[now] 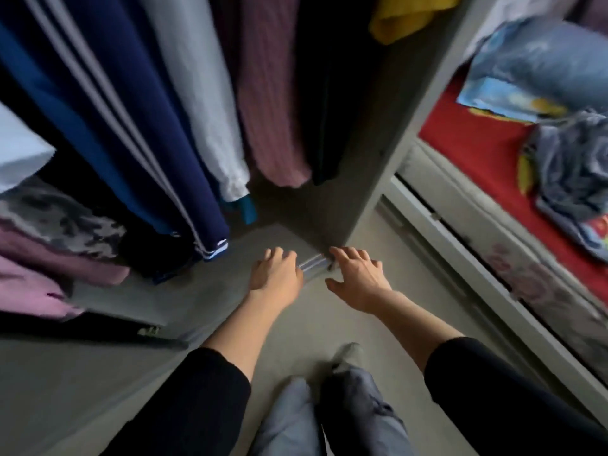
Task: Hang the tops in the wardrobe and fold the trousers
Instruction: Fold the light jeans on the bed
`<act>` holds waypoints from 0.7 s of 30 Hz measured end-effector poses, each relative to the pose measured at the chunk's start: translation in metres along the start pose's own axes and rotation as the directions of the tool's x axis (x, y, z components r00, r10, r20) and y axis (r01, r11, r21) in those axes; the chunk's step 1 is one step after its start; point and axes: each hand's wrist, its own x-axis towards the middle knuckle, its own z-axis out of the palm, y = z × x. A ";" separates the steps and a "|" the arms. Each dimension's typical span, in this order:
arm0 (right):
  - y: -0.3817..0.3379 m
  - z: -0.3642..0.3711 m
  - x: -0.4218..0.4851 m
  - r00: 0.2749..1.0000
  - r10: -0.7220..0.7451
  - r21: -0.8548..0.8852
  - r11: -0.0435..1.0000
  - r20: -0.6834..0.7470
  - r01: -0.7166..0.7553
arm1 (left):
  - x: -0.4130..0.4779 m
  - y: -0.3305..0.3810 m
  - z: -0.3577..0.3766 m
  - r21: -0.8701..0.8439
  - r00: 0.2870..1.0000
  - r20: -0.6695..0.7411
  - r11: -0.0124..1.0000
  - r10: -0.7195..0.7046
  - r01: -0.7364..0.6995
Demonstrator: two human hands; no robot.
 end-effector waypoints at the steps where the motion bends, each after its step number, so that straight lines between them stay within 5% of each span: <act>1: 0.015 -0.011 -0.010 0.999 0.041 0.010 0.999 -0.021 -0.041 | 0.002 0.020 -0.006 0.021 0.999 0.017 0.999 0.042 -0.042; 11: 0.212 -0.093 -0.080 0.901 0.403 0.183 0.909 -0.159 -0.374 | 0.046 0.281 -0.008 0.195 0.880 0.142 0.859 0.453 -0.473; 21: 0.458 -0.132 -0.169 0.768 0.619 0.252 0.780 -0.166 -0.574 | 0.054 0.553 0.064 0.228 0.762 0.232 0.728 0.604 -0.647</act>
